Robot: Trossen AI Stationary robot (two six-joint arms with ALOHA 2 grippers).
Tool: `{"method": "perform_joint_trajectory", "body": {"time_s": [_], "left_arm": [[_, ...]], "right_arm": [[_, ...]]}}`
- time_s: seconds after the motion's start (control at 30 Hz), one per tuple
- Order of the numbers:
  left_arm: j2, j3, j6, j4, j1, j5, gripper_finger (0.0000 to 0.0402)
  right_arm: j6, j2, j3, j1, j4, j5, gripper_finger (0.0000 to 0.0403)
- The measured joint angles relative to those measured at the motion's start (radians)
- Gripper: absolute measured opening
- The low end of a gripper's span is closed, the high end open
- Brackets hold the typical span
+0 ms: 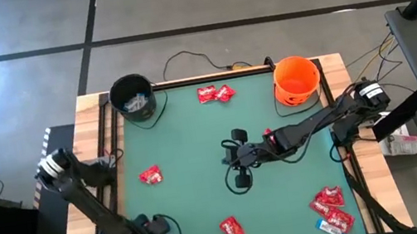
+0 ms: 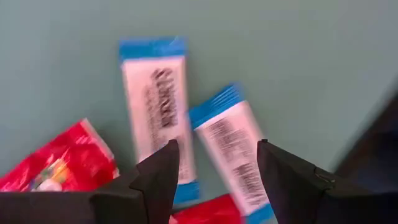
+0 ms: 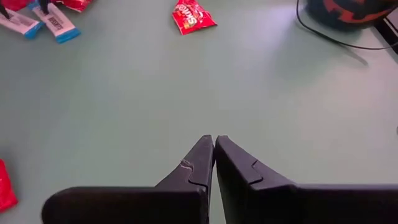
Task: Sort candy by brand, put in halloween buckets
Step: Put the white chocolate into the black bucket
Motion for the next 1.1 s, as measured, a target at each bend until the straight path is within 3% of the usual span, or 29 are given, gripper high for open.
{"method": "perform_joint_trajectory", "body": {"time_s": [0.27, 0.4, 0.7, 0.83, 0.97, 1.1], "left_arm": [[0.087, 0.058, 0.035, -0.077, 0.010, -0.033, 0.0194], [0.090, 0.043, 0.121, -0.083, 0.057, -0.144, 0.0183], [0.098, 0.007, 0.507, -0.054, 0.269, -0.450, 0.0156], [0.098, -0.026, 0.716, 0.117, 0.400, -0.543, 0.0149], [0.091, -0.029, 0.925, 0.258, 0.464, -0.531, 0.0132], [0.038, -0.030, 0.936, 0.213, 0.452, -0.520, 0.0115]], "right_arm": [[0.018, 0.000, -0.005, 0.010, -0.026, -0.033, 0.0013], [0.019, 0.000, -0.006, 0.018, -0.035, -0.036, 0.0013], [0.078, 0.000, -0.006, 0.071, -0.082, -0.036, 0.0013], [0.126, 0.000, -0.006, 0.094, -0.101, -0.034, 0.0013], [0.168, 0.000, -0.006, 0.119, -0.132, -0.034, 0.0013], [0.171, 0.000, -0.005, 0.145, -0.154, -0.034, 0.0013]]}}
